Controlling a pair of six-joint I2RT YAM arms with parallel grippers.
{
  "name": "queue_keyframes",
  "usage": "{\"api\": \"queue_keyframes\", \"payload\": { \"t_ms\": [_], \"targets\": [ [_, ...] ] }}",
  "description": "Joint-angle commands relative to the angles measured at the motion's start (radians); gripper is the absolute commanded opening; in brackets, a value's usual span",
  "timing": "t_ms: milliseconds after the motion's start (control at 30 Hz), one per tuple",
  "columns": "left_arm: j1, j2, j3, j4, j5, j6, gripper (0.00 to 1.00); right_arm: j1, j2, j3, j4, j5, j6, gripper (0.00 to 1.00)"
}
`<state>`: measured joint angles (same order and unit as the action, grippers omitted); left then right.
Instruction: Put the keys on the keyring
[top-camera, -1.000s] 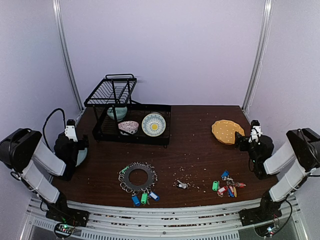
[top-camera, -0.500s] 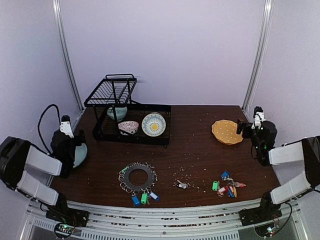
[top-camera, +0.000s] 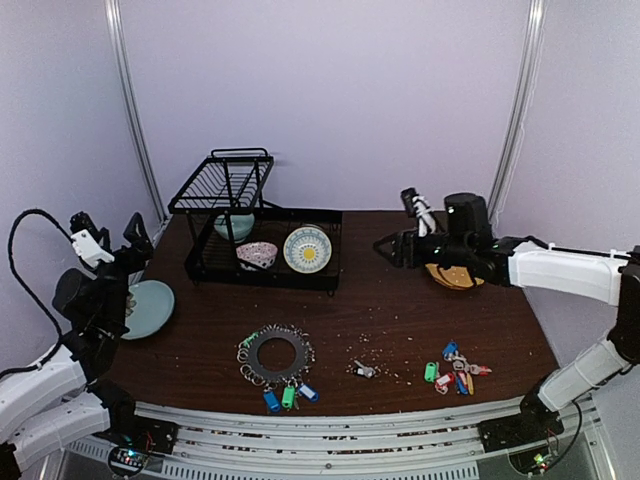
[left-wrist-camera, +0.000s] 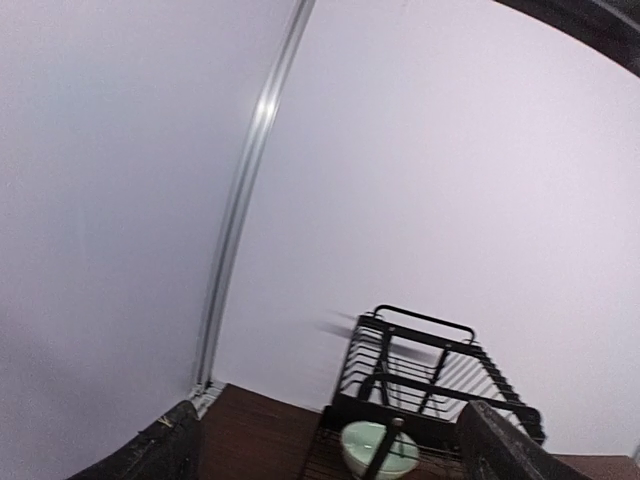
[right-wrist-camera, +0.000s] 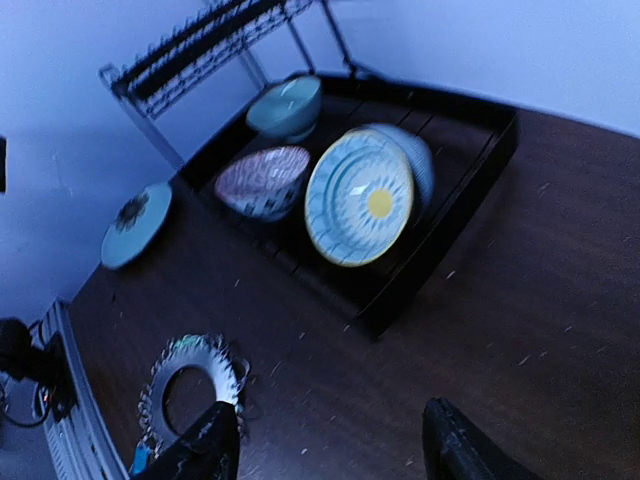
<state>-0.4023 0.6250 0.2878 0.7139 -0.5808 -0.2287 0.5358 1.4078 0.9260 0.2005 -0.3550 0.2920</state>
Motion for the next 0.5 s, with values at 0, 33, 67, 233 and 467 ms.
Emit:
{"api": "queue_keyframes", "payload": {
  "t_ms": [0,33,67,233,467],
  "targets": [
    [-0.128,-0.07,0.041,-0.199,0.087,-0.048,0.9,0.208,0.101,0.073,-0.312,0.058,0.005,0.61],
    [-0.154,-0.064,0.057,-0.229,0.134,-0.05,0.89,0.257,0.124,0.081,-0.324,0.077,0.015,0.6],
    [-0.187,-0.053,0.076,-0.264,0.157,-0.049,0.88,0.306,0.147,0.092,-0.342,0.101,0.016,0.59],
    [-0.383,0.029,0.156,-0.373,0.196,0.007,0.86,0.472,0.255,0.136,-0.37,0.144,0.083,0.46],
    [-0.455,0.117,0.141,-0.393,0.265,-0.015,0.87,0.586,0.378,0.155,-0.219,0.029,0.213,0.39]
  ]
}}
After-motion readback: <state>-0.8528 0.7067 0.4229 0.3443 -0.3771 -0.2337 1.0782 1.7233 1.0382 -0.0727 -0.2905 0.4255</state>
